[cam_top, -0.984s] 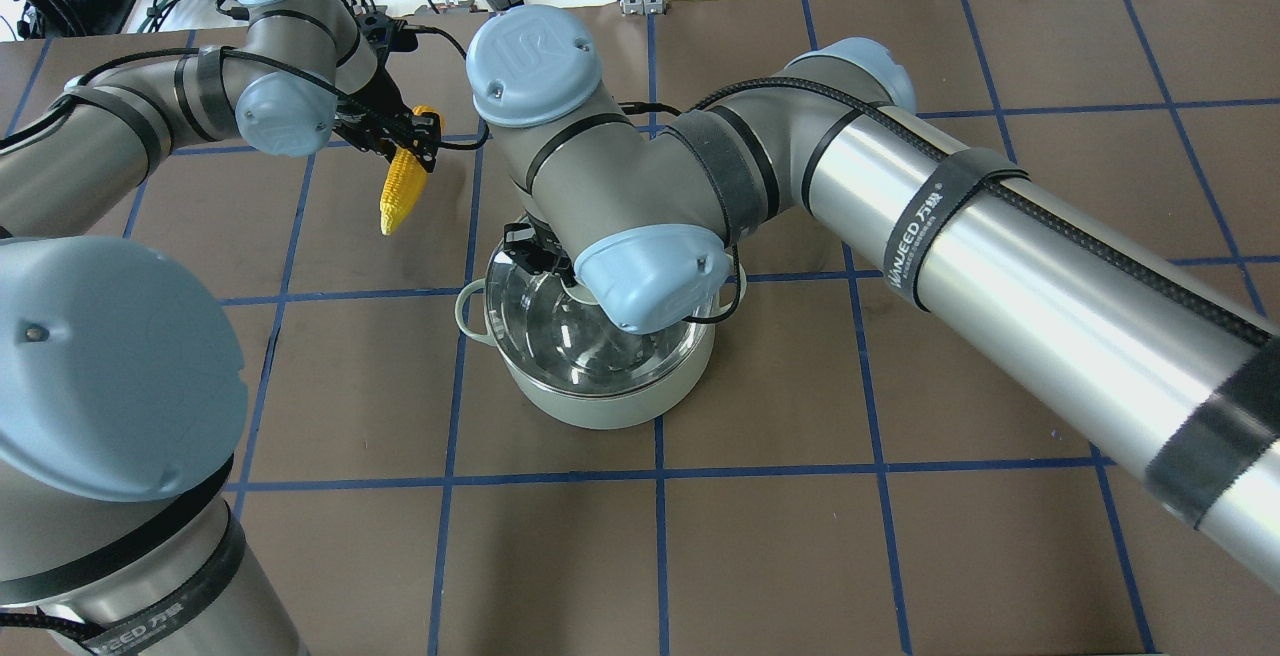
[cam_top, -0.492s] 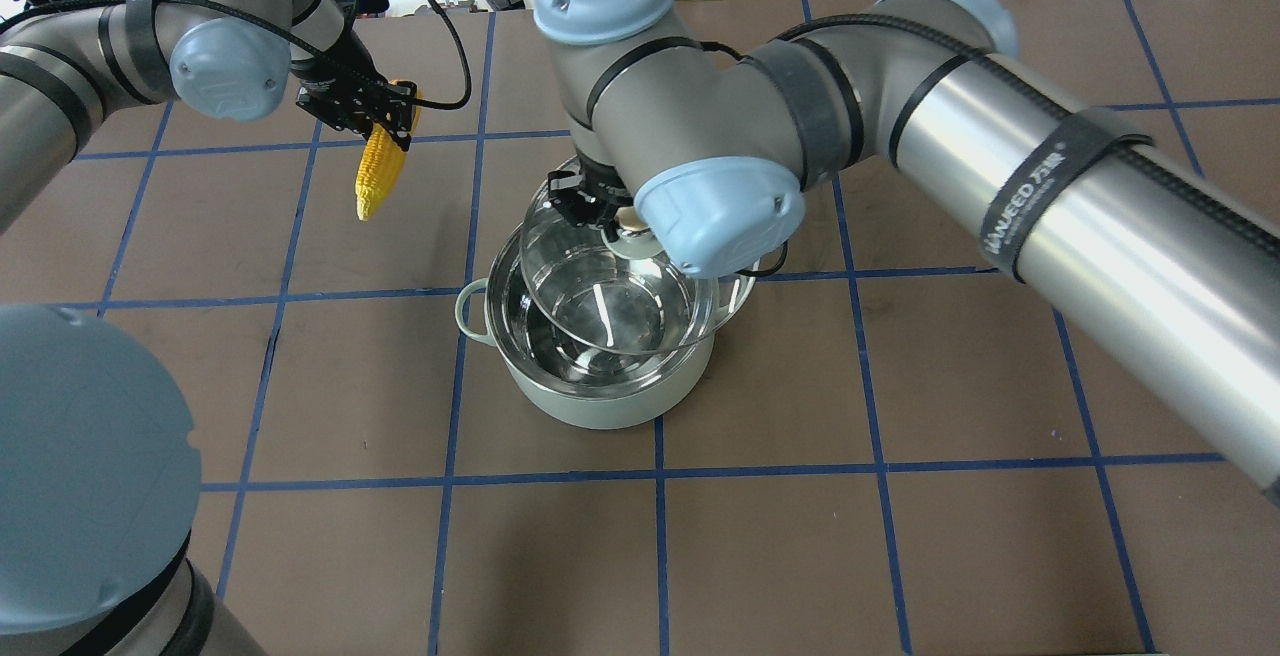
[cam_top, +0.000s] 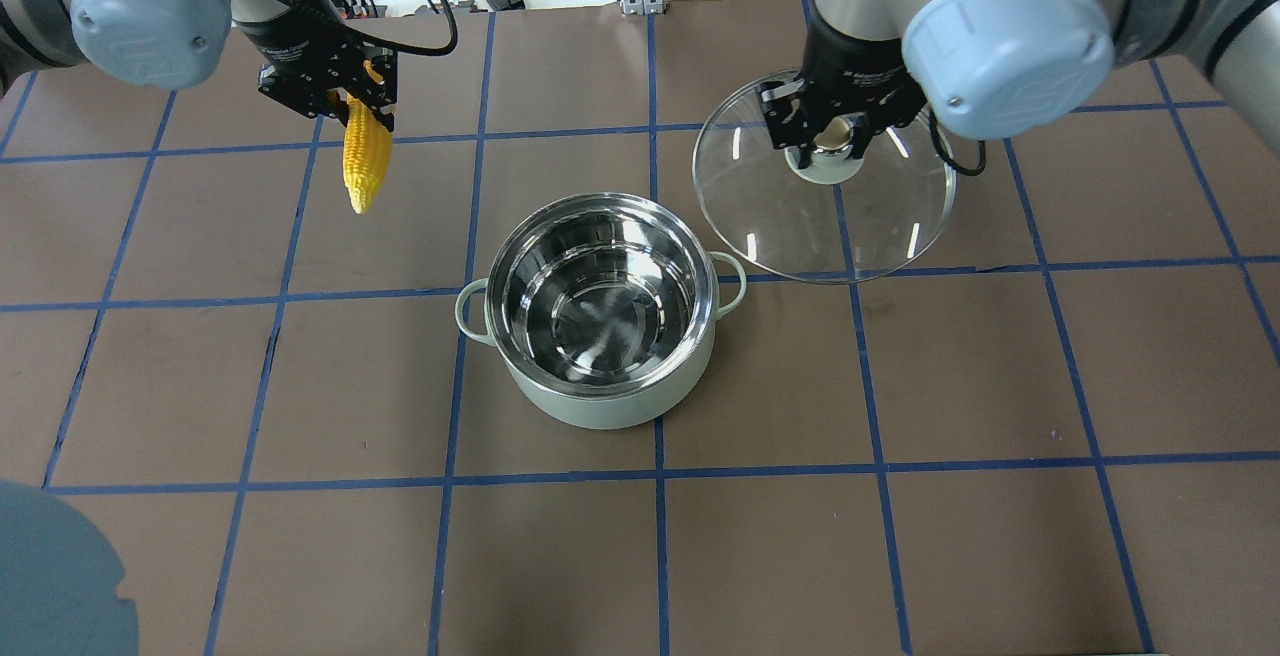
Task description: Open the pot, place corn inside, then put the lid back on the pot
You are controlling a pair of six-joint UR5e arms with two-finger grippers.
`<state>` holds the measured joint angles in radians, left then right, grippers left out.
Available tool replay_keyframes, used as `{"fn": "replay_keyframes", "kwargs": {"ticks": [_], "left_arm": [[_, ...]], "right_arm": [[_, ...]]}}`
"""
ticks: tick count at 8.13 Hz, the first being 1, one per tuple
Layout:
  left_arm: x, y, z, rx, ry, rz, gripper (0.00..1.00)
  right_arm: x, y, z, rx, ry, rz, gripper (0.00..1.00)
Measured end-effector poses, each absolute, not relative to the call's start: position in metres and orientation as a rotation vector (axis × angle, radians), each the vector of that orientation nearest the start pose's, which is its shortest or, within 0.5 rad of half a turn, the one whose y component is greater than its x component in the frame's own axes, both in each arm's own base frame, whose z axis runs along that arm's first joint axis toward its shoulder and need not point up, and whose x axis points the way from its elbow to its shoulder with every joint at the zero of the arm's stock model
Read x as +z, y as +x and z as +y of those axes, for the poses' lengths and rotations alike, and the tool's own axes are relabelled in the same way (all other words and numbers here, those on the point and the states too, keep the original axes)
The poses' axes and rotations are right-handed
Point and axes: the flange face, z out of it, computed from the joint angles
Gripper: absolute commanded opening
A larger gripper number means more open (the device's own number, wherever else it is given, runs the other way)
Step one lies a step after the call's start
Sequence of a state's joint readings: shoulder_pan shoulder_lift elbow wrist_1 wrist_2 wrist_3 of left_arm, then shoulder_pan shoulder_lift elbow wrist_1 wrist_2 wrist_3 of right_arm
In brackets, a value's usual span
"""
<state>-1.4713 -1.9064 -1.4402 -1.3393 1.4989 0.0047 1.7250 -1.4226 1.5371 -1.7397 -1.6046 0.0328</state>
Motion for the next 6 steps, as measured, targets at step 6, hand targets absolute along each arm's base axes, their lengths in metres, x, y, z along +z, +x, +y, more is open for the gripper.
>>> {"fn": "replay_keyframes", "kwargs": {"ticks": [6], "left_arm": [[0.417, -0.258, -0.556, 0.012, -0.179, 3.226, 0.0]], "right_arm": [[0.446, 0.094, -0.556, -0.044, -0.44, 3.139, 0.03]]}}
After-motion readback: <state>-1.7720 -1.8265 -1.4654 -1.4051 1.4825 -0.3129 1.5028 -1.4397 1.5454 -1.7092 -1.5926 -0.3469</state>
